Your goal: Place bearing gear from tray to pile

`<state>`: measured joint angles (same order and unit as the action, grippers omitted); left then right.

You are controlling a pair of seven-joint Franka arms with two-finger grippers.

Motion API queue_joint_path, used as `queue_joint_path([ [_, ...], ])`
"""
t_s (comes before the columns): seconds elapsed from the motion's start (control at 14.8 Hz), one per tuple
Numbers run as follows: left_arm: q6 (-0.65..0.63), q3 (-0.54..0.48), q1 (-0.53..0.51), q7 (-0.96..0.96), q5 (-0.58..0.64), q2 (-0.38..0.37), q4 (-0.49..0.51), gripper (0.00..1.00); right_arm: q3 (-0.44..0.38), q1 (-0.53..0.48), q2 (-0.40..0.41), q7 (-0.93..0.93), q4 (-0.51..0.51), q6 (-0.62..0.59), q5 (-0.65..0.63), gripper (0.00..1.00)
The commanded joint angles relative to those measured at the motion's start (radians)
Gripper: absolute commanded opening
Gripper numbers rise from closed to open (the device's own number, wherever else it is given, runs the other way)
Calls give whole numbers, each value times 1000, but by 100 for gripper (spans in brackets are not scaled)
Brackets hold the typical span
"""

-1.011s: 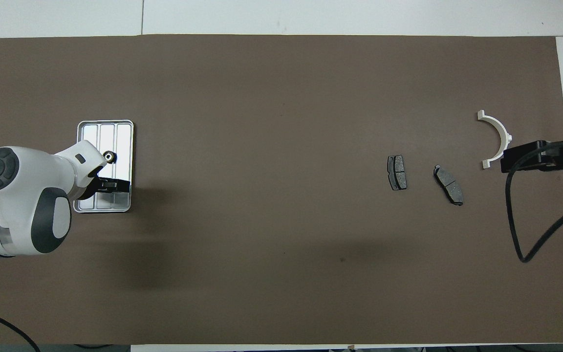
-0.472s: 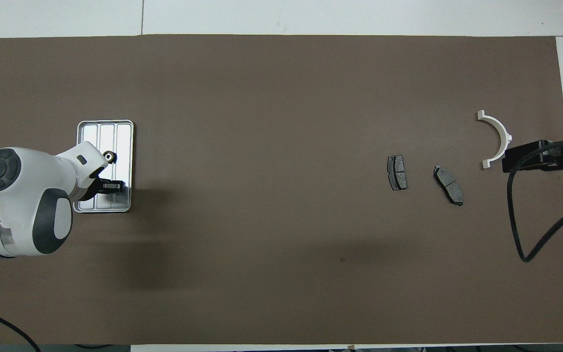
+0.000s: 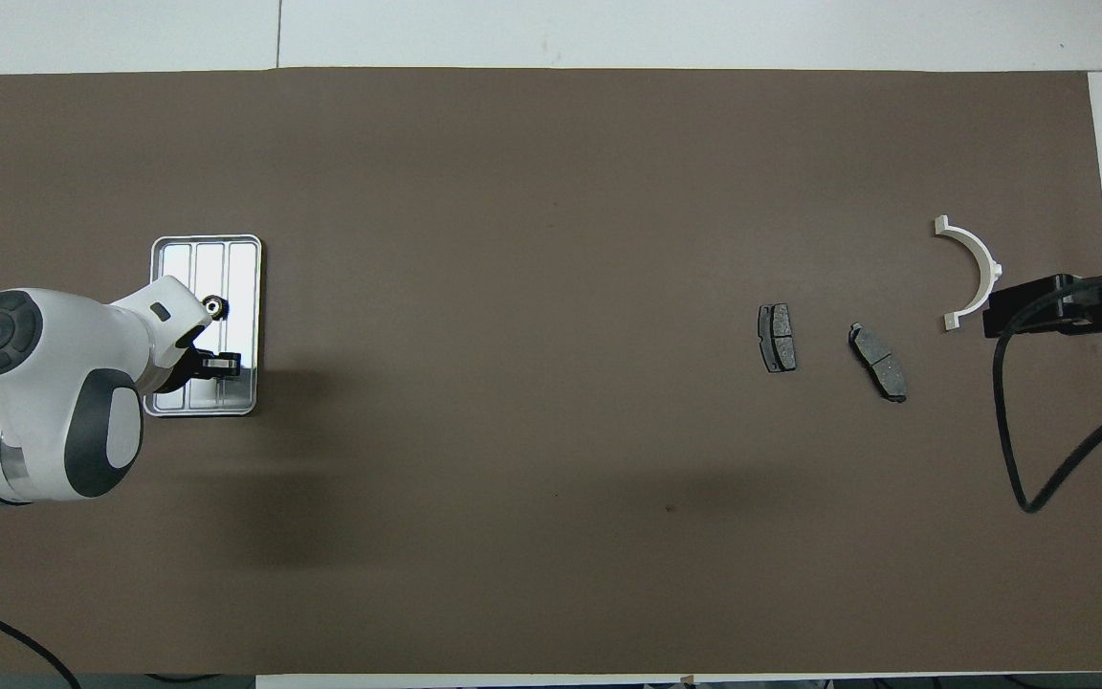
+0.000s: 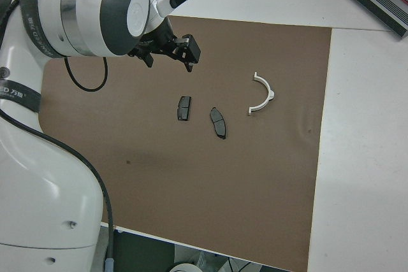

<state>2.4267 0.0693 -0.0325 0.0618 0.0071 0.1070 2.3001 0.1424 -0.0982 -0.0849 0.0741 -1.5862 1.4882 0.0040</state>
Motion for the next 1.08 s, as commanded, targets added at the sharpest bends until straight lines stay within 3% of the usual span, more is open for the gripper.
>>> queue_joint_path([
  [0.0, 5, -5, 3, -11, -7, -6, -1, 0, -3, -9, -18, -26, -9, -16, 16, 100],
  [0.34, -86, -6, 2, 0, -7, 13, -88, 0, -3, -11, -19, -26, -11, -16, 16, 100],
  [0.61, -260, 0, 20, -46, -15, 52, -285, 0, -3, -11, -26, -26, -21, -16, 16, 100],
  [0.81, -398, -3, 175, -279, -9, 86, -440, 0, -3, -9, -27, -26, -21, -14, 16, 100],
  [1.01, -416, -5, 325, -489, -6, 105, -490, 0, -4, -12, -29, -27, -21, -17, 16, 100],
])
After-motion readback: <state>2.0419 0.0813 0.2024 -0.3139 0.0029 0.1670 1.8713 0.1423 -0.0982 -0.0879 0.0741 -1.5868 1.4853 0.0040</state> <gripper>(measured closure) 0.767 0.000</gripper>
